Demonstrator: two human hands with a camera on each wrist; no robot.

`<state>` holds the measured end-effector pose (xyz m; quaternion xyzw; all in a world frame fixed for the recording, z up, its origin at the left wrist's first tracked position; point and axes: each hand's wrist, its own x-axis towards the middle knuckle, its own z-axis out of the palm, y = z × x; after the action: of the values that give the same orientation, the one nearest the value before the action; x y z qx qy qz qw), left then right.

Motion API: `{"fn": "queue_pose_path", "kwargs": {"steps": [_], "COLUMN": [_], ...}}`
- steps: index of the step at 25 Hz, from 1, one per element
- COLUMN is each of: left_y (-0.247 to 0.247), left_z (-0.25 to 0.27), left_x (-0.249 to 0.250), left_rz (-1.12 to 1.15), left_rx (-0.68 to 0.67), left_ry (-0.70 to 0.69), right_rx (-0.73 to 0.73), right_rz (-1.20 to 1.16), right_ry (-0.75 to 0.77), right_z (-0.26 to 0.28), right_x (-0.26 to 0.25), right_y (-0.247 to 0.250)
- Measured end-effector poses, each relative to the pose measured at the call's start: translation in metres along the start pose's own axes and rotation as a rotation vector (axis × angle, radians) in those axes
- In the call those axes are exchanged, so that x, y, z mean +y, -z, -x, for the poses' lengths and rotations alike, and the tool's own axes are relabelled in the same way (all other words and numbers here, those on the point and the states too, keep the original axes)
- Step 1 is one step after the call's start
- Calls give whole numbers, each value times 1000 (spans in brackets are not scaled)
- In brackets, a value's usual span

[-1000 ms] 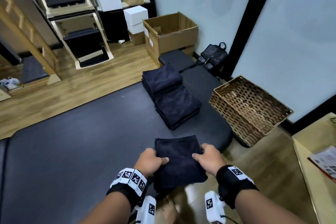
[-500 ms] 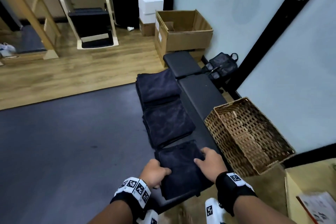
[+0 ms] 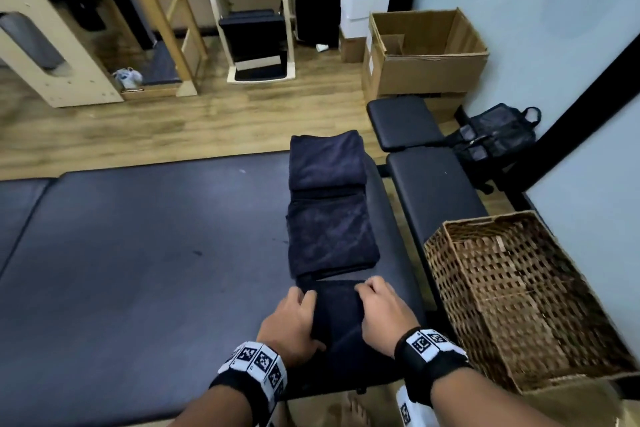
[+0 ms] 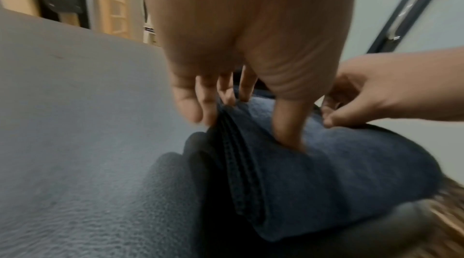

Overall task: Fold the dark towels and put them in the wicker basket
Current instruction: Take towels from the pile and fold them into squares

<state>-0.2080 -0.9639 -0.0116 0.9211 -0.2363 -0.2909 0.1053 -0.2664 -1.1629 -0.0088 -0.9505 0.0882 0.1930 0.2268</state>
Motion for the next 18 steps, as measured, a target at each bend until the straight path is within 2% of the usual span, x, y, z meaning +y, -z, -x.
{"fn": "queue_pose_path", "kwargs": {"steps": [3, 6, 11, 14, 15, 18], "left_y": [-3, -5, -14, -21, -25, -49], "left_z": [-2, 7, 45, 85, 99, 148], "left_x": [-6, -8, -39, -68, -77, -109], "left_rz": [-88, -236, -21, 46, 70, 172], "left_rx": [-105, -108, -129, -84, -51, 33], "left_ry": [42, 77, 265, 366, 402, 532], "right_rx": [-64, -127, -115, 3, -11, -190], "right_rz": [83, 196, 347, 414, 389, 314], "right_ry": [11, 39, 23, 155, 209, 339], "right_z": [-1, 1, -8, -9, -9, -6], "right_x": [1, 3, -18, -58, -71, -108], "right_y": [3, 4, 4, -6, -12, -36]}}
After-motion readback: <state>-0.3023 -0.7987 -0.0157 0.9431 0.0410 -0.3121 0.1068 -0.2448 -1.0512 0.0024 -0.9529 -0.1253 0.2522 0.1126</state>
